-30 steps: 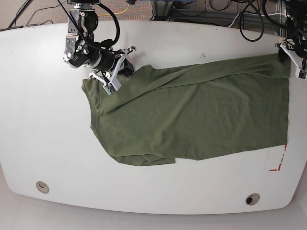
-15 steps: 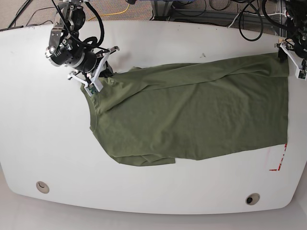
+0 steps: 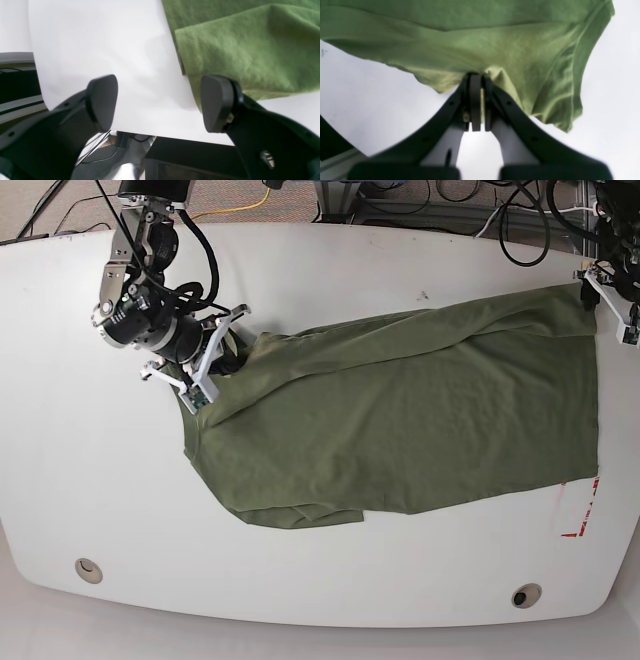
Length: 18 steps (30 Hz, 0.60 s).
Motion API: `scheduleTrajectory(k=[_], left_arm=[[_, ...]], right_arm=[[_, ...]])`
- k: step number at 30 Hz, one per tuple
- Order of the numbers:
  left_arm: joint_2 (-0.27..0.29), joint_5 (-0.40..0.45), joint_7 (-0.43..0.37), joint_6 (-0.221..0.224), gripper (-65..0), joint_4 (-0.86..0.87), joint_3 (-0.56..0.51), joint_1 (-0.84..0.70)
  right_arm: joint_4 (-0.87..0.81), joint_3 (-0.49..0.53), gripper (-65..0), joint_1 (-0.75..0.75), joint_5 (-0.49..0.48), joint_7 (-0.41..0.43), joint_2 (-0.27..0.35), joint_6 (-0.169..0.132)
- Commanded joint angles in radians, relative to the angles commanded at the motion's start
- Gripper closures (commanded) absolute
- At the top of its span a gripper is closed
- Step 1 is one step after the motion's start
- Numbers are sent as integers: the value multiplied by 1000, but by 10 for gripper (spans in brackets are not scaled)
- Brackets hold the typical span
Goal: Layout the t-shirt on the table in an organized manner, then fold the t-shirt properly
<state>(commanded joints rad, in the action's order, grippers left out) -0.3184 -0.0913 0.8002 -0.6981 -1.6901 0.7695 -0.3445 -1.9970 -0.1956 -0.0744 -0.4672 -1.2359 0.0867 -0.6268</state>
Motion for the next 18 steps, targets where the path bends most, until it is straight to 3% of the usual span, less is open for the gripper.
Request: scheduleTrajectory(k=[7,18], left_arm=[[2,0,2,0,-476,0,0,0],[2,0,3,0,-476,0,0,-2]], right_arm=[[37,5,0,75,6,0,-54,2],[198,5,0,226,3,5,-60,2]])
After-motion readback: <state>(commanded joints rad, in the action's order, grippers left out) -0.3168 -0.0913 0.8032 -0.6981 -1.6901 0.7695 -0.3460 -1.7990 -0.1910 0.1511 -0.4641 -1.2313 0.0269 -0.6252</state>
